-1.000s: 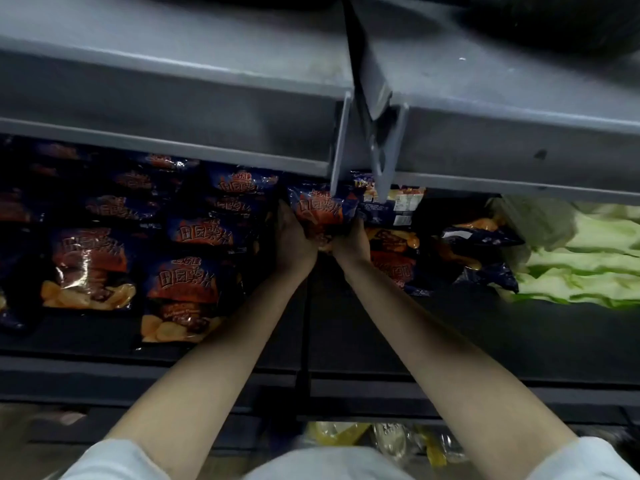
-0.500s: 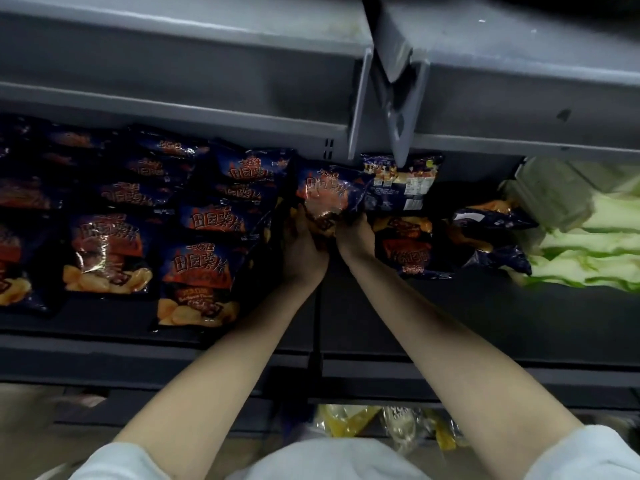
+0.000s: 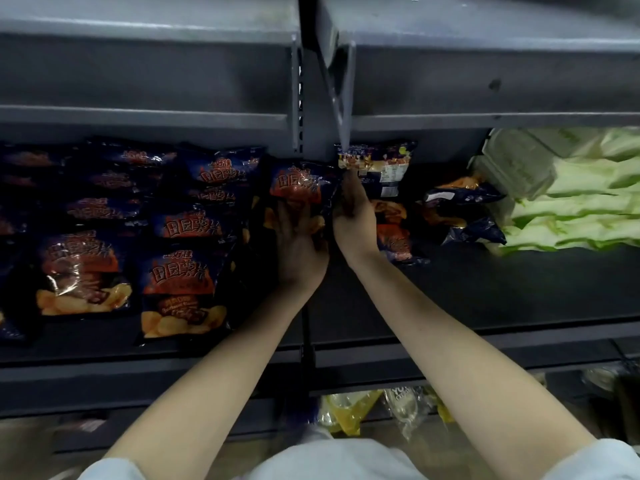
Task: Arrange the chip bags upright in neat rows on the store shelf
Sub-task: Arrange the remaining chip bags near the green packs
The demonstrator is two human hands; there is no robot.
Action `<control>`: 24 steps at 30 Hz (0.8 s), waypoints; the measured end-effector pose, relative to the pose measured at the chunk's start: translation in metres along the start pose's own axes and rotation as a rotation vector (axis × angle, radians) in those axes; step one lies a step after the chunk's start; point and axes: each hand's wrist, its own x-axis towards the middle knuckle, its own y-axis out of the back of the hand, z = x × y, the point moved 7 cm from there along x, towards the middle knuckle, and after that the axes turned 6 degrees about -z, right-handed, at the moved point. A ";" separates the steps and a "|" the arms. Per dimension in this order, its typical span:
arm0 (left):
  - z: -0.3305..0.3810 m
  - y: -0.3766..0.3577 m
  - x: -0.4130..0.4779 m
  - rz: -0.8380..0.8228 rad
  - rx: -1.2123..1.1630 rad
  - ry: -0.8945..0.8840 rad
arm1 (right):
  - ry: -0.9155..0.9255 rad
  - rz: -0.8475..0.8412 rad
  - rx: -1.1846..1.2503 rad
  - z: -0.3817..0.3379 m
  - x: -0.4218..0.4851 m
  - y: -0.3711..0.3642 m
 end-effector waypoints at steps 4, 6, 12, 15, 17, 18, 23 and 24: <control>0.004 -0.014 0.001 -0.110 0.125 -0.016 | 0.011 -0.049 0.030 -0.003 -0.005 0.008; 0.003 -0.019 0.003 -0.163 0.157 -0.002 | 0.001 -0.052 0.042 0.000 -0.009 0.011; 0.013 -0.024 0.009 -0.196 0.108 0.032 | -0.014 -0.030 0.043 0.010 -0.024 0.027; 0.016 -0.026 0.010 -0.212 0.088 0.056 | -0.038 0.001 0.023 0.017 -0.029 0.039; 0.017 -0.026 0.009 -0.213 0.080 0.064 | -0.034 0.028 0.027 0.019 -0.033 0.047; 0.017 -0.025 0.008 -0.205 0.074 0.062 | -0.024 0.046 0.016 0.018 -0.035 0.051; 0.021 -0.019 -0.010 -0.081 0.057 0.019 | 0.021 0.183 -0.067 0.017 -0.044 0.078; 0.023 -0.020 -0.016 -0.059 0.042 -0.015 | 0.020 0.207 -0.082 0.019 -0.045 0.082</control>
